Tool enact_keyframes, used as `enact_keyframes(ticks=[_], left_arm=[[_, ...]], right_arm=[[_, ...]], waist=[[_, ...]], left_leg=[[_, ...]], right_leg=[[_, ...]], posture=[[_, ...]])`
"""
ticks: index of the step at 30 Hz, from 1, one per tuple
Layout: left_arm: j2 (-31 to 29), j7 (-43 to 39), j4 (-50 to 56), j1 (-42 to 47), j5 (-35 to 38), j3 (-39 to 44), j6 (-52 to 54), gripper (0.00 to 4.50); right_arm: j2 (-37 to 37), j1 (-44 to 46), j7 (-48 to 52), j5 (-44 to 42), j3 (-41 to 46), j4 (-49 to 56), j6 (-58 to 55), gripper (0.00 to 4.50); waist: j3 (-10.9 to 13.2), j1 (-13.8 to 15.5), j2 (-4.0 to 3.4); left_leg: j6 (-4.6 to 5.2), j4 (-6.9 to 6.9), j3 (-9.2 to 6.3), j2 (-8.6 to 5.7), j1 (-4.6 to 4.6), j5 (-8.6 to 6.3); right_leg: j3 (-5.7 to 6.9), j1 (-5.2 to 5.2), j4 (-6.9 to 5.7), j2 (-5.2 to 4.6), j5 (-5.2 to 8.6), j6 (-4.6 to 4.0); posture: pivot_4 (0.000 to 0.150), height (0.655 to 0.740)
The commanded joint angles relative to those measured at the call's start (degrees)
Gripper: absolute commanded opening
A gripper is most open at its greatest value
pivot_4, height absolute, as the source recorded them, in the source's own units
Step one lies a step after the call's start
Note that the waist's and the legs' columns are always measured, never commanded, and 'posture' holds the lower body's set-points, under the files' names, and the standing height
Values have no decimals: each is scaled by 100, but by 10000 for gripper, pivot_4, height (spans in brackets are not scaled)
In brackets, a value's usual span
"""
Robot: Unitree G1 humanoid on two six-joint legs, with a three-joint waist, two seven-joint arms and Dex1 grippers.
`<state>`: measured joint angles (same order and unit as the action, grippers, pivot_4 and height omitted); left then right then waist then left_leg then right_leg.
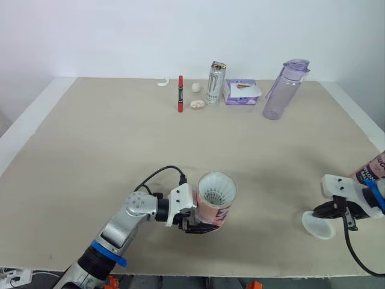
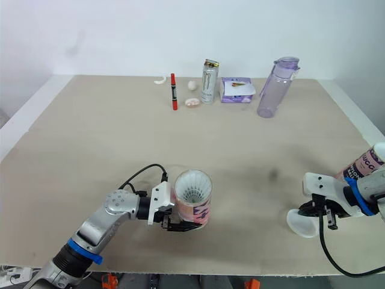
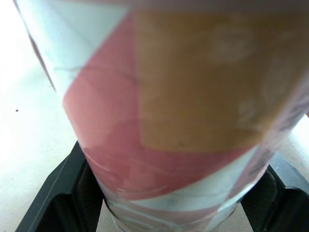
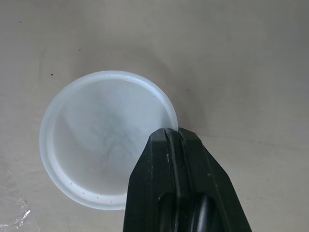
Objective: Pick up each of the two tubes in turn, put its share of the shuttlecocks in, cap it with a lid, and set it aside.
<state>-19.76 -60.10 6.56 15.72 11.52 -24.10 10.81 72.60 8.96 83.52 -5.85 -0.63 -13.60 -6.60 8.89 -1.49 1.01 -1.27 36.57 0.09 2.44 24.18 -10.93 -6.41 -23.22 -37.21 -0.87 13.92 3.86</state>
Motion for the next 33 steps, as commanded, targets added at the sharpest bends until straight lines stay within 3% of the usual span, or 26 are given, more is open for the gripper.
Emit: enact_keyframes(ticks=[1, 5, 8, 14, 18, 33], left_arm=[[-61, 70, -155, 68, -140, 14, -115, 34644], [-23, 331, -508, 266, -380, 72, -99, 34644], [59, 414, -664, 394, -352, 103, -58, 34644], [141, 428, -851, 546, -341, 48, 100, 34644], [169, 390, -926, 705, -288, -10, 505, 34644], [-5, 355, -881, 905, -454, -242, 948, 34644]], right_arm=[[48, 20, 67, -159, 207, 336, 191, 446], [97, 768, 408, -703, 376, 1140, 110, 446], [3, 1684, 527, -1035, 239, 1682, -192, 446], [-728, 3905, 671, -1375, -433, 2463, -772, 446], [-1260, 4631, 694, -1357, -825, 2594, -805, 446], [-2074, 4919, 759, -938, -1421, 2336, -186, 446]], waist=[[0, 0, -1], [0, 0, -2], [12, -56, -42], [29, -122, -68], [40, -94, -24], [40, -114, -31]], left_leg=[[0, 0, 0, 0, 0, 0], [0, 0, 0, 0, 0, 0], [0, 14, 3, -2, -8, 6], [-12, 16, 9, -8, -8, 19], [-12, 8, 0, -11, -11, 20], [-13, 3, -3, -21, 4, 19]], right_leg=[[0, 0, 0, 0, 0, 0], [0, -1, 0, 0, -2, 0], [-5, 0, -1, 0, -30, 3], [-7, -7, -1, -10, -43, -3], [-4, -8, -1, -10, -43, -2], [2, -9, -2, -21, -28, 5]], posture=[[1500, 7400], [1500, 7400], [1500, 7400], [1500, 7400], [1500, 7400], [1500, 7400]])
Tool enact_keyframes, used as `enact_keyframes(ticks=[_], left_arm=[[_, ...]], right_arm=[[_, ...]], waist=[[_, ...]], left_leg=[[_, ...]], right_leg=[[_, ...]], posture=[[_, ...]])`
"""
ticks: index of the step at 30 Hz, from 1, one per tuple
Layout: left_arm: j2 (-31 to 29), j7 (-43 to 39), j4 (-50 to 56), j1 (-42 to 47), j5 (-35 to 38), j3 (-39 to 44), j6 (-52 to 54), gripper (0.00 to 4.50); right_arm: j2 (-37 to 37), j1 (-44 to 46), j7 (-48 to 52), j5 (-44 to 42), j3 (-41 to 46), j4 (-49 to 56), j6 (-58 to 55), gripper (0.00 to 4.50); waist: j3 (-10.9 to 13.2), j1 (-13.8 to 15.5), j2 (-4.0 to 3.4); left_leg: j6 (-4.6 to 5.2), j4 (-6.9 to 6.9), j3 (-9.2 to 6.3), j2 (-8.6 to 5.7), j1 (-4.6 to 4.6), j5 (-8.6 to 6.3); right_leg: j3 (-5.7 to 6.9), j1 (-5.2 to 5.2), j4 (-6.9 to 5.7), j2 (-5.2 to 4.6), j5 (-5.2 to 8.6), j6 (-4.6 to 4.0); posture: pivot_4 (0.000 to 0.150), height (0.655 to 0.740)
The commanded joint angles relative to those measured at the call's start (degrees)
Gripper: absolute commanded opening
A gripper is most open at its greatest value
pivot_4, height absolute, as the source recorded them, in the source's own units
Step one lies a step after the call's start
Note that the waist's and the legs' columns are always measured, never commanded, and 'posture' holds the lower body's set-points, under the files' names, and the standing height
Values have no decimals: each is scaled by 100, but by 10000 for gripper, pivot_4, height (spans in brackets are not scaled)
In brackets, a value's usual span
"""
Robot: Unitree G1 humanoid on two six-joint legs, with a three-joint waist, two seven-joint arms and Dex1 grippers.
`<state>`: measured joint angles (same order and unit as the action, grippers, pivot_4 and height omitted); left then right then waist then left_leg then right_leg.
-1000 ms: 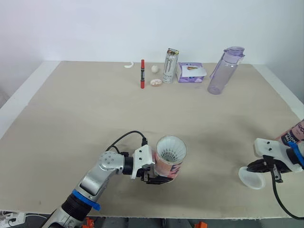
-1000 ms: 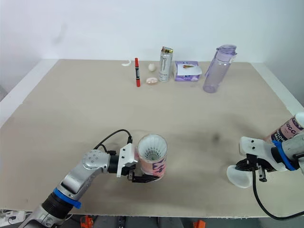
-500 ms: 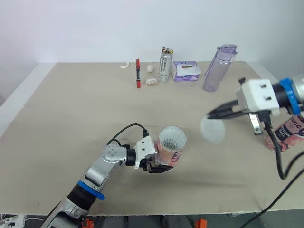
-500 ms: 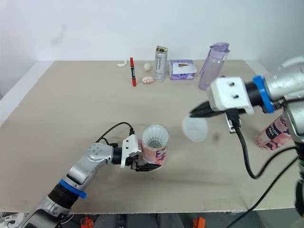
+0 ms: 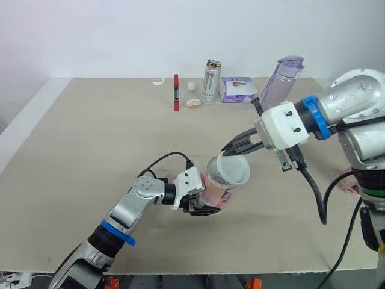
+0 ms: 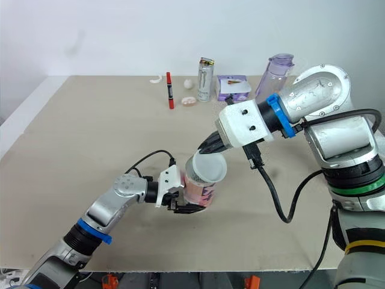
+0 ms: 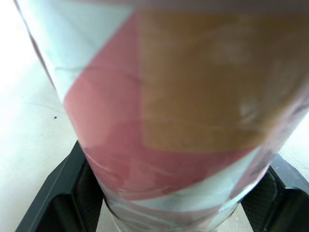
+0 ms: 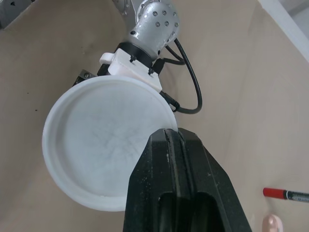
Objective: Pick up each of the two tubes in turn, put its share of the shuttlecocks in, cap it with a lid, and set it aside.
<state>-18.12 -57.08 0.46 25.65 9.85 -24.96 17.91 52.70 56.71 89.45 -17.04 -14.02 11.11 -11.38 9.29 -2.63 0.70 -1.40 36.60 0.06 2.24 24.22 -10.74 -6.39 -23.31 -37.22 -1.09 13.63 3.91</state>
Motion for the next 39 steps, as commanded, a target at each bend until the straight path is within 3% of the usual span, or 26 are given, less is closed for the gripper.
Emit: enact_keyframes(ticks=[1, 23, 39], left_arm=[[-169, 56, -269, -92, -289, -159, 235, 34644], [-296, 112, -267, -149, -325, -142, 213, 34644], [-314, 142, -259, -181, -361, -157, 194, 34644]], right_arm=[[-102, 143, 167, 232, -104, -184, 346, 446], [-545, 208, 100, 499, -336, -291, 482, 446], [-479, 133, 186, 582, -314, -385, 628, 446]], waist=[[0, 0, 0], [-2, -5, 4], [-2, -5, 4]], left_leg=[[0, 0, 0, 0, 0, 0], [0, 1, -1, 26, -4, 0], [0, 1, -1, 29, -5, 0]], right_leg=[[0, 0, 0, 1, -1, 0], [0, -1, -1, 26, -10, -17], [0, -2, -1, 30, -12, -20]], posture=[[1500, 7400], [1500, 7400], [1500, 7400]])
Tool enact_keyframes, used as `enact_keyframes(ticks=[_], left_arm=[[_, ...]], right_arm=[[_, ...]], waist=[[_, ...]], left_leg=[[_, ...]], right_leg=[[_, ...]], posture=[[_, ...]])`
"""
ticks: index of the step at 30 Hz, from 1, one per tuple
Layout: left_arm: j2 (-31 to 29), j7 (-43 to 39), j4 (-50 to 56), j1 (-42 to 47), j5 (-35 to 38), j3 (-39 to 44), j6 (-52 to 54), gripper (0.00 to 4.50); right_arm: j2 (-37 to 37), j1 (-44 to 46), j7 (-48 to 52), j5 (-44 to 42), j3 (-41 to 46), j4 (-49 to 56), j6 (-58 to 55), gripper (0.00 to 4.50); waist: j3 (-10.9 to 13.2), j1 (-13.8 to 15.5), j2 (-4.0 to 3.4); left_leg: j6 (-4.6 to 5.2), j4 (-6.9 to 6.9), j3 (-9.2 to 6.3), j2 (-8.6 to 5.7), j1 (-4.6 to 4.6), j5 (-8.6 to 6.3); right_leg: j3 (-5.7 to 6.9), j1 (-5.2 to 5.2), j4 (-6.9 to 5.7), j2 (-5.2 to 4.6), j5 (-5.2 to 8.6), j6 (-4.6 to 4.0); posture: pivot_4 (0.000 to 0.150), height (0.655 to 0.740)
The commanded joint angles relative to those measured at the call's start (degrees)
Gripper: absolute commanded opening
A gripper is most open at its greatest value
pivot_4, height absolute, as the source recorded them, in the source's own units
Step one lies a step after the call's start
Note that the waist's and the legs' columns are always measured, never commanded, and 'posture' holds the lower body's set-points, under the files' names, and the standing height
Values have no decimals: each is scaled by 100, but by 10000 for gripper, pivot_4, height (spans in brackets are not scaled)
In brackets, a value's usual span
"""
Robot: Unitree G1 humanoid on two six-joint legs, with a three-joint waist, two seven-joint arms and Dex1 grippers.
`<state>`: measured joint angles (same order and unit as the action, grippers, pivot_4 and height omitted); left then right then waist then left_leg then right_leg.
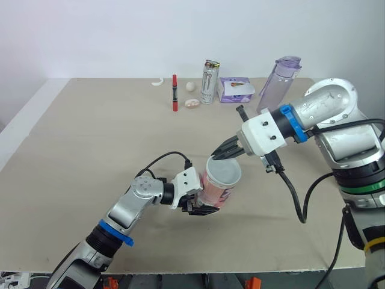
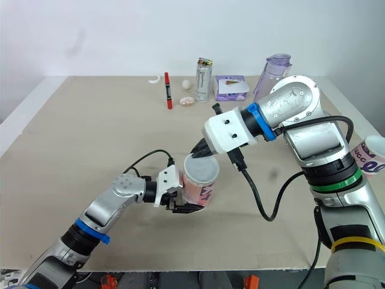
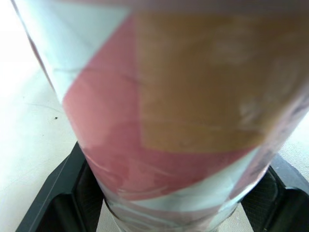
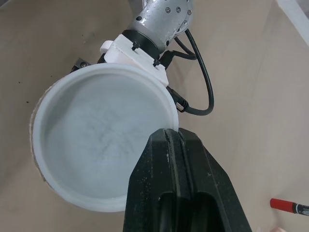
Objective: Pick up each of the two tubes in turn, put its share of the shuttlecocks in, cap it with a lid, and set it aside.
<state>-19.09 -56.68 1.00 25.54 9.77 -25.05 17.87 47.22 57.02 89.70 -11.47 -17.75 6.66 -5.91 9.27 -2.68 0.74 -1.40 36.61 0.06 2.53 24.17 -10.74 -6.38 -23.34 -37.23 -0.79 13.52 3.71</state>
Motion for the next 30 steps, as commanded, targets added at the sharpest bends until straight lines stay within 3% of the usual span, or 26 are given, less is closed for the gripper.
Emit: enact_keyframes(ticks=[1, 16, 21, 30], left_arm=[[-214, 103, -319, -166, -353, -148, 196, 34644], [-206, 124, -321, -182, -342, -130, 202, 34644], [-228, 125, -309, -199, -345, -120, 212, 34644], [-229, 125, -337, -172, -330, -84, 221, 34644]], right_arm=[[77, 89, 176, 23, 57, 59, 95, 446], [68, -40, 201, 45, -5, 46, 219, 446], [-9, 19, 63, 42, 86, -30, 263, 17741], [58, 347, -208, -445, 611, -109, -549, 17741]], waist=[[0, 0, 0], [-1, 0, 1], [-3, 0, 5], [-2, -1, 6]], left_leg=[[0, 0, 0, 0, 0, 0], [0, 0, 0, 1, 0, 0], [0, -1, 0, 2, -1, 0], [0, -2, 1, 3, -1, 0]], right_leg=[[0, 0, 0, 0, 0, 0], [0, -1, 0, 0, 1, -1], [0, -1, 0, 1, 1, -2], [0, -2, 0, 1, 0, -6]], posture=[[1500, 7400], [1500, 7400], [1500, 7400], [1500, 7400]])
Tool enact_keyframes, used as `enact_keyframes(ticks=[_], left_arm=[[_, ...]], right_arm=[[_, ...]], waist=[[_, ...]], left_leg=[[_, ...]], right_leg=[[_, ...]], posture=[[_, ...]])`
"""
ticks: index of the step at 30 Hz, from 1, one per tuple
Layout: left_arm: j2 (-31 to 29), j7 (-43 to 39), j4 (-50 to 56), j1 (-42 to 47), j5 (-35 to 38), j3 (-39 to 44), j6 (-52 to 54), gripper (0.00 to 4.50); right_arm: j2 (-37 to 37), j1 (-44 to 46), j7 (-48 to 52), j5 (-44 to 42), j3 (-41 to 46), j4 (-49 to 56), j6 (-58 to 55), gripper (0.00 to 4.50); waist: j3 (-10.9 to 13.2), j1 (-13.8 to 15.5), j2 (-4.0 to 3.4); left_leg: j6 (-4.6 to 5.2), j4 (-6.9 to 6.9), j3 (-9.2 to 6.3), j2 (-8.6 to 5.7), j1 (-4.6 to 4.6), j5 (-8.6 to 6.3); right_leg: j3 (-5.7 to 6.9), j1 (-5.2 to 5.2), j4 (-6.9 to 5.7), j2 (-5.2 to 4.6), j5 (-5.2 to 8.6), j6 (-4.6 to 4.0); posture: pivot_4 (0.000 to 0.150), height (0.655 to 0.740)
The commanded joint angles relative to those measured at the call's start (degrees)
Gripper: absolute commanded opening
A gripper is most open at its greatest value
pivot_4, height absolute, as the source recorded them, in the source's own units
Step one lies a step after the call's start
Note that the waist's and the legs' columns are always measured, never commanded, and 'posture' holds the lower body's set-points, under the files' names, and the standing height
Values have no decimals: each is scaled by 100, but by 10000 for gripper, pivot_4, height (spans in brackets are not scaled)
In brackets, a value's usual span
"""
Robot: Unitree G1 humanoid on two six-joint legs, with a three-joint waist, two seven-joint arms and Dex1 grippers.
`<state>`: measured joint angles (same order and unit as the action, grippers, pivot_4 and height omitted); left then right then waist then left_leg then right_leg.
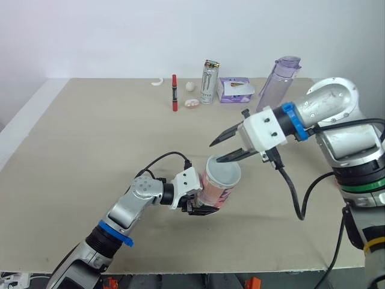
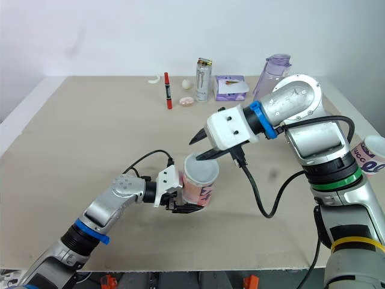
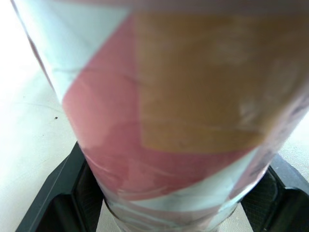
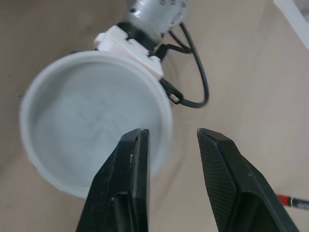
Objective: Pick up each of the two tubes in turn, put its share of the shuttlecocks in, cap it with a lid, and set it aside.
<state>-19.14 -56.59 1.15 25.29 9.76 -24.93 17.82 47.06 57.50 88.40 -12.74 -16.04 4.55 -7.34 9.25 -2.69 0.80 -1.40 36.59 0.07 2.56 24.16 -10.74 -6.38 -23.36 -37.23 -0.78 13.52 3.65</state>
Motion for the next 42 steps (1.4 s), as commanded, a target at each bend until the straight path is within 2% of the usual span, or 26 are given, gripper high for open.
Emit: enact_keyframes(ticks=[1, 6, 7, 8, 9, 10, 11, 18, 22, 30, 33, 39, 42], left_arm=[[-227, 116, -357, -146, -331, -92, 222, 34644], [-239, 111, -395, -132, -338, -78, 199, 34644], [-238, 109, -405, -126, -339, -79, 194, 34644], [-238, 106, -415, -120, -339, -78, 188, 34644], [-233, 104, -426, -109, -339, -80, 184, 34644], [-229, 102, -434, -100, -338, -81, 179, 34644], [-226, 103, -438, -95, -338, -85, 176, 34644], [-230, 119, -465, -88, -349, -76, 154, 34644], [-271, 122, -419, -137, -348, -60, 156, 34644], [-247, 167, -420, -118, -352, -46, 155, 34644], [-245, 177, -411, -117, -347, -26, 145, 34644], [-302, 163, -378, -94, -282, 104, 48, 34644], [-302, 151, -369, -78, -238, 166, -11, 34644]], right_arm=[[99, 310, -102, -452, 520, 154, -667, 17741], [240, 71, -159, -1083, 732, 668, -1748, 17741], [257, -31, -201, -1145, 726, 806, -1890, 14102], [266, -97, -236, -1183, 718, 902, -1990, 8151], [281, -270, -295, -1223, 660, 1057, -2147, 8151], [291, -414, -342, -1210, 589, 1156, -2237, 3568], [294, -535, -381, -1142, 498, 1208, -2258, 1078], [309, -806, -503, -396, -124, 980, -1991, 1078], [266, -826, -515, -156, -333, 852, -2010, 1078], [135, -1028, -626, 230, -785, 739, -2090, 1078], [52, -969, -699, -90, -460, 704, -2356, 1078], [224, -942, -920, -1455, 1573, 124, -2952, 1078], [281, -1368, -1131, -2106, 2417, 243, -3363, 1078]], waist=[[0, 0, 0], [0, 0, 5], [-1, 1, 8], [-2, 1, 9], [-2, -1, 9], [-5, -1, 14], [-8, -1, 20], [-12, -4, 29], [-37, -8, 68], [-69, -13, 108], [-87, -13, 126], [-55, -12, 132], [-43, -8, 115]], left_leg=[[0, 0, 0, 0, 0, 0], [0, -1, 1, 1, 0, 0], [0, -1, 1, 1, 0, 0], [0, -3, -1, 2, 0, 0], [0, -3, -1, 2, 0, 0], [0, -3, 1, 2, 0, 0], [0, -3, 0, 3, -1, 0], [0, -3, 1, 3, -3, 0], [-1, -3, 1, 4, -9, 0], [-20, -23, 5, 13, -89, -12], [-41, -23, 4, 13, -105, -25], [-50, -23, 23, 10, -96, -30], [-37, -24, 52, 7, -69, -27]], right_leg=[[0, 0, 0, 0, 0, 0], [0, -1, 0, 0, 0, -2], [0, -1, 0, -1, 0, -2], [2, -1, 0, 0, 1, -3], [1, -2, 0, 0, 1, -3], [1, -2, 0, 0, 1, -3], [2, -2, 0, 0, 1, -3], [2, -4, 0, 1, -2, -5], [2, -3, 0, 1, -2, -5], [2, 17, 4, -4, 4, -17], [6, 15, 12, -15, 4, -18], [16, -1, 18, -43, 3, -20], [12, -1, 17, -51, -13, -10]], posture=[[1500, 7400], [1500, 7400], [1500, 7400], [1500, 7400], [1500, 7400], [1500, 7400], [1500, 7400], [1500, 7400], [1500, 7400], [1500, 7400], [1500, 7400], [1500, 7400], [1500, 7400]])
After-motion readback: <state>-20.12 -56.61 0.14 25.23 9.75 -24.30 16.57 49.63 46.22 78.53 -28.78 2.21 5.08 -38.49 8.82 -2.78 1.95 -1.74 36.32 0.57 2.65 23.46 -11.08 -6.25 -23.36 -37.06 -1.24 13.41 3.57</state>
